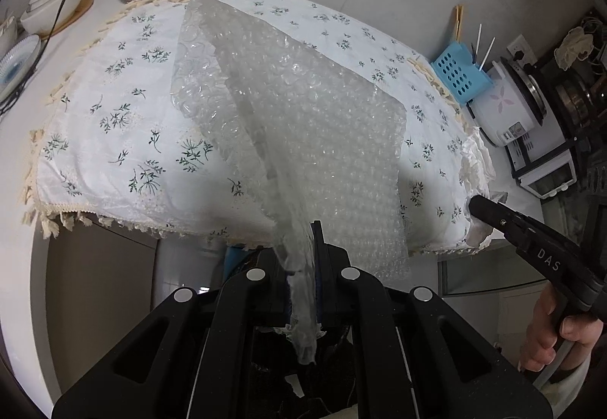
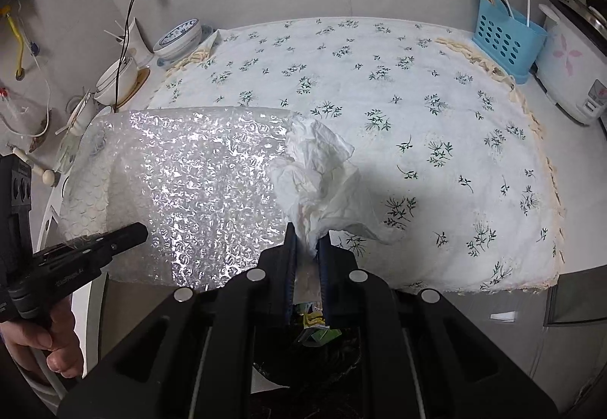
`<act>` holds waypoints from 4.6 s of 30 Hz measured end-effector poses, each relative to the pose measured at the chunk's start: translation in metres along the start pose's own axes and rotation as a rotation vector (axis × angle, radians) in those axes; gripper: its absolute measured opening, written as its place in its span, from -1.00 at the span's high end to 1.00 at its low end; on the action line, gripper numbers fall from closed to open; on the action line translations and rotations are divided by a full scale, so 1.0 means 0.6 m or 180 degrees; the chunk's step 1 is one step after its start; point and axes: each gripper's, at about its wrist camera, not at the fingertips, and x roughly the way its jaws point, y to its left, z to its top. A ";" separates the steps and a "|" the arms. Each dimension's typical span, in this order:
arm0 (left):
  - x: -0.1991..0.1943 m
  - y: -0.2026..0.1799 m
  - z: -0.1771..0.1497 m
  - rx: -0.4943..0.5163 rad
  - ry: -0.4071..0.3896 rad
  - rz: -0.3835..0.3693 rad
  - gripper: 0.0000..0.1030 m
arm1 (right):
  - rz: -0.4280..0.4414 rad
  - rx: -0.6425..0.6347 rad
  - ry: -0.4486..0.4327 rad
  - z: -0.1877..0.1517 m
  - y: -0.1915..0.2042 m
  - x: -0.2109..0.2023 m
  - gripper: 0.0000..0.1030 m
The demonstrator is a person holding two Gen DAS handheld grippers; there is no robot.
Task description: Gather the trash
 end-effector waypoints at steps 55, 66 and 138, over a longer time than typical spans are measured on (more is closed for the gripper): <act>0.201 0.081 -0.241 -0.0021 0.0733 0.0549 0.86 | 0.0187 -0.0148 0.0780 -0.255 -0.038 0.208 0.81; 0.280 0.071 -0.274 0.0113 0.0904 0.0702 0.86 | 0.0160 -0.0112 0.1021 -0.279 -0.059 0.270 0.81; -0.056 -0.038 -0.023 0.0244 -0.0274 0.0644 -0.88 | -0.0524 0.0309 -0.0325 -0.055 -0.074 -0.072 -0.85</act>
